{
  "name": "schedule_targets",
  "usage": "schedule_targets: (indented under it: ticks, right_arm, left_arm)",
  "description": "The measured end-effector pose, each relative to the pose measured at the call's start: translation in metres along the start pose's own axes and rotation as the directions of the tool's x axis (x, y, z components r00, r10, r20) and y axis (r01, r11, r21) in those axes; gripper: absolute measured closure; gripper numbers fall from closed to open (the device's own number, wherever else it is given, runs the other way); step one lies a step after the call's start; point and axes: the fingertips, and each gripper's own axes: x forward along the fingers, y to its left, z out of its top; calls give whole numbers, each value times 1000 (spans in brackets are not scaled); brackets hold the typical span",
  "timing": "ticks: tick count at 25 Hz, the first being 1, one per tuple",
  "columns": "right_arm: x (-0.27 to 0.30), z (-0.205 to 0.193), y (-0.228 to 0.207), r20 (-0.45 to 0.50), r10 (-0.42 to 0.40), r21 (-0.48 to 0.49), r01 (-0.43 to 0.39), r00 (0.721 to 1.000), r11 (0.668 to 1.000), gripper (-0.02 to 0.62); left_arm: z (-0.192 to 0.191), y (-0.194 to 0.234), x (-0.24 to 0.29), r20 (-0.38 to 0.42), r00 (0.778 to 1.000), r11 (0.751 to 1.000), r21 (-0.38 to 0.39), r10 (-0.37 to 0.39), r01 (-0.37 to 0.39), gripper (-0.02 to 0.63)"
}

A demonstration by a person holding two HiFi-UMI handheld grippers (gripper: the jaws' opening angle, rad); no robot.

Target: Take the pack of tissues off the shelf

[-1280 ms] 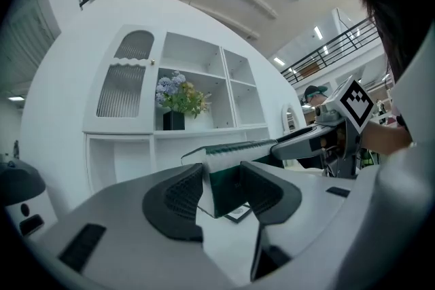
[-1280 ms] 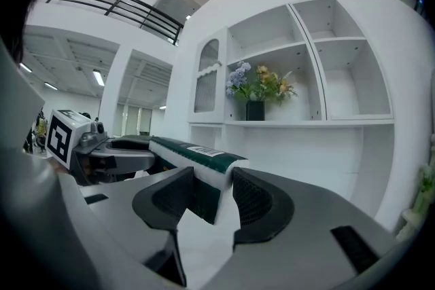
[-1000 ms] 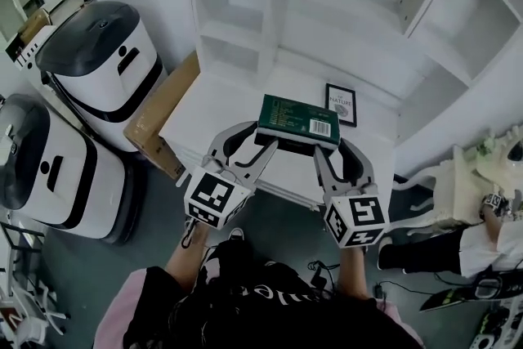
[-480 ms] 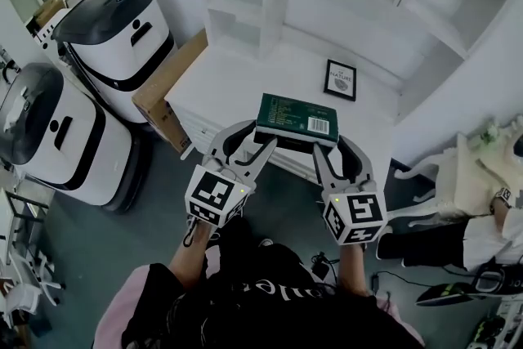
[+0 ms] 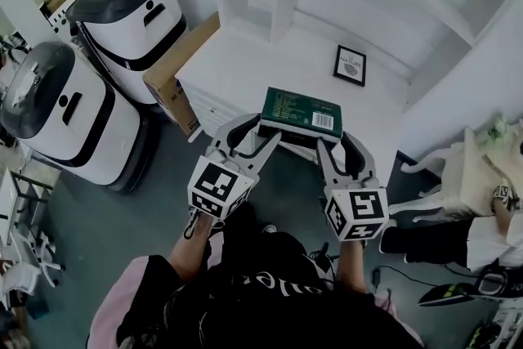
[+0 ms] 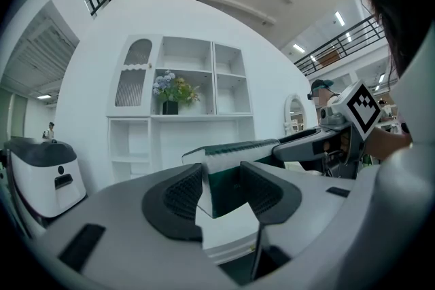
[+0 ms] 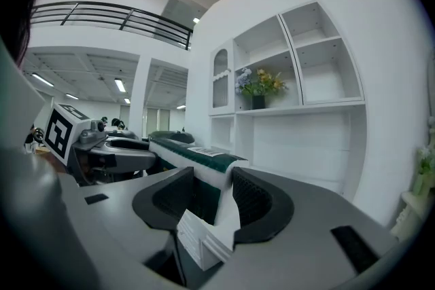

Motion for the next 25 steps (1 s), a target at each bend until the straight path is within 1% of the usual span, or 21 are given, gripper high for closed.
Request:
schedule_targets:
  ticks: [8,19,25]
  right_arm:
    - [-6,1,9,11,16,-6,-16,1000,1000,390]
    - [-6,5,3,17,31,-5,-31,999,1000,390]
    - [-10,-1,12,22,29,-5,-29,999,1000,390]
  left_arm:
    - [2,-3,-13,2,1000,1000,4,19,-19,422]
    - [8,-5,-8,-6,999,999,1,33,-33,420]
    - [3,-6,-18,-5,999,999,7,37,-37,420]
